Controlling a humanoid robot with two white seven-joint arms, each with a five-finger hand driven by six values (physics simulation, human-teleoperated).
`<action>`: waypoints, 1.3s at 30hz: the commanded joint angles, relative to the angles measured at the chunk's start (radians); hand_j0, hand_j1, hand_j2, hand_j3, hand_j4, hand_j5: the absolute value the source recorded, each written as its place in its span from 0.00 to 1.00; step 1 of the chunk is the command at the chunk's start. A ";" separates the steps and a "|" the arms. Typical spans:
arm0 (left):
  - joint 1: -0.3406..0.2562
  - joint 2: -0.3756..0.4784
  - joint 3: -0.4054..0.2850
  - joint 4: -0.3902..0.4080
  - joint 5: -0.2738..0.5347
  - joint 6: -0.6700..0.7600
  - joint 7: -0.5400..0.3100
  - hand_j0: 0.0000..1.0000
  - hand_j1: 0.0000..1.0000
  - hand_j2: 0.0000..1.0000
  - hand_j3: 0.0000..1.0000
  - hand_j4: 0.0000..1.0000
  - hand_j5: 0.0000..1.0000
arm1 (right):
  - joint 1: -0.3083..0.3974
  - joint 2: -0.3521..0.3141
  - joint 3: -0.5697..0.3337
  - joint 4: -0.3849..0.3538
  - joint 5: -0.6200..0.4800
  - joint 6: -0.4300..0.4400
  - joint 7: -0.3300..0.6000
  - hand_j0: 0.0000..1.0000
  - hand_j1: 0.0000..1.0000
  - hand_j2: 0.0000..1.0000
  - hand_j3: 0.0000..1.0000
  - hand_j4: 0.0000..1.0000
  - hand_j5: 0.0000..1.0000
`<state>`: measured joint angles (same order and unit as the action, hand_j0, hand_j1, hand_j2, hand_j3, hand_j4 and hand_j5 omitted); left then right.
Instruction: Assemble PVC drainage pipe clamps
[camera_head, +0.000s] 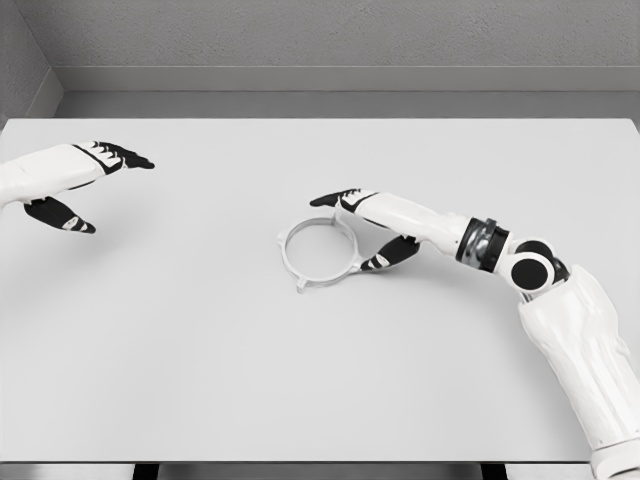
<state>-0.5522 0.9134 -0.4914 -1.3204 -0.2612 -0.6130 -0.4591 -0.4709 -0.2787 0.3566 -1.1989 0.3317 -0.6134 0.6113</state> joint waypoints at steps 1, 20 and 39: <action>0.000 -0.001 0.000 0.000 0.007 0.002 0.000 1.00 1.00 1.00 1.00 1.00 1.00 | 0.000 0.001 -0.001 -0.001 -0.008 0.003 0.000 1.00 1.00 1.00 1.00 1.00 1.00; 0.000 -0.002 0.000 -0.008 0.007 0.002 0.000 1.00 1.00 1.00 1.00 1.00 1.00 | -0.005 0.016 -0.001 -0.001 -0.008 0.003 0.000 1.00 1.00 1.00 1.00 1.00 1.00; 0.000 -0.002 0.000 -0.008 0.007 0.002 0.000 1.00 1.00 1.00 1.00 1.00 1.00 | 0.008 -0.027 -0.022 -0.054 -0.022 0.003 0.000 1.00 1.00 1.00 1.00 1.00 1.00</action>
<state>-0.5522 0.9104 -0.4914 -1.3284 -0.2611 -0.6130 -0.4592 -0.4617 -0.2819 0.3419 -1.2431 0.3221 -0.6135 0.6113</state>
